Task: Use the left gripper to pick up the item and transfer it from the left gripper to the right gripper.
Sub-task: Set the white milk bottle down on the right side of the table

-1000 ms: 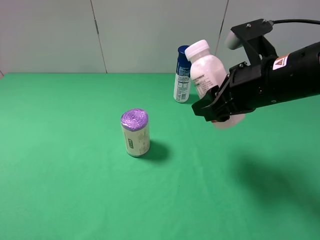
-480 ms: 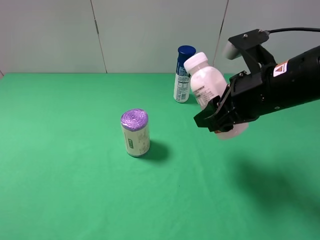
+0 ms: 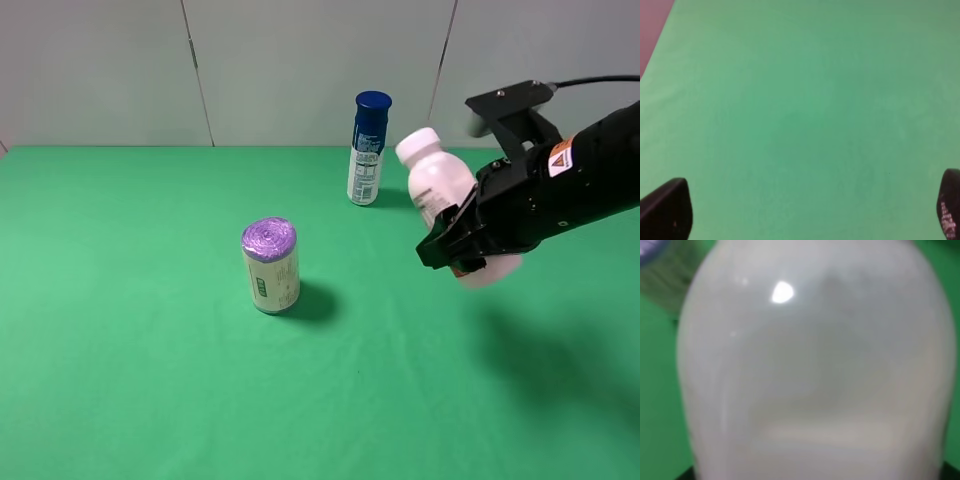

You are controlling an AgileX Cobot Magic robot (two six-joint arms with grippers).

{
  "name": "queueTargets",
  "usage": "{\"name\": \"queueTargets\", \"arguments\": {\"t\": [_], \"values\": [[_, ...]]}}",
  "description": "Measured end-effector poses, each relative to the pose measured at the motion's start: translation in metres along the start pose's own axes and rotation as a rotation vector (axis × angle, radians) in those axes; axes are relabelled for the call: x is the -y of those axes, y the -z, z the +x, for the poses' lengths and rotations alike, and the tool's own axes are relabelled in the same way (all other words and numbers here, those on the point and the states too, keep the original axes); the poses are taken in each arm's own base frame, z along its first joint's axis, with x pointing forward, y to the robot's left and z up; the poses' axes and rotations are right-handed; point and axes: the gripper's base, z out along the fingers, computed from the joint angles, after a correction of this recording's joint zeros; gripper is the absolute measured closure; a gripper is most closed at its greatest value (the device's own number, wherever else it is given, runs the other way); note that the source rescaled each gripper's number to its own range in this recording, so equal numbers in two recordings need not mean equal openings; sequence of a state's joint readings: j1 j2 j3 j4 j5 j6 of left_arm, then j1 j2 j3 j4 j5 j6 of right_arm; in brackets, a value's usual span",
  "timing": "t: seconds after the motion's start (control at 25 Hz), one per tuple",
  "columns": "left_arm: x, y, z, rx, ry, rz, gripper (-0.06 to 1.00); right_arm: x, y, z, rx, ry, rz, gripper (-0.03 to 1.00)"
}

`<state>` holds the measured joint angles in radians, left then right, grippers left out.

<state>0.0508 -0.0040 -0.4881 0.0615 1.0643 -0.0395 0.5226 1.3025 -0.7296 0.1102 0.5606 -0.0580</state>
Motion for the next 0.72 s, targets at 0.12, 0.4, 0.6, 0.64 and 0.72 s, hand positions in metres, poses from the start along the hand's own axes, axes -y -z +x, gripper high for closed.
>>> {"name": "queueTargets", "arguments": {"t": [0.12,0.4,0.6,0.64,0.72], "values": [[0.000,0.000,0.000,0.000,0.000,0.000,-0.01,0.017,-0.017,0.002,-0.067,-0.061,0.043,0.89],[0.000,0.000,0.000,0.000,0.000,0.000,-0.01,0.047,-0.046,0.011,-0.183,-0.165,0.092,0.89],[0.000,0.000,0.000,0.000,-0.001,0.000,-0.01,0.051,-0.061,0.017,-0.246,-0.177,0.093,0.89],[0.000,0.000,0.000,0.000,-0.001,0.000,-0.01,0.051,-0.064,0.018,-0.257,-0.178,0.093,0.89],[0.000,0.000,0.000,0.000,-0.001,0.000,-0.01,0.052,-0.070,0.020,-0.277,-0.179,0.093,0.89]]}}
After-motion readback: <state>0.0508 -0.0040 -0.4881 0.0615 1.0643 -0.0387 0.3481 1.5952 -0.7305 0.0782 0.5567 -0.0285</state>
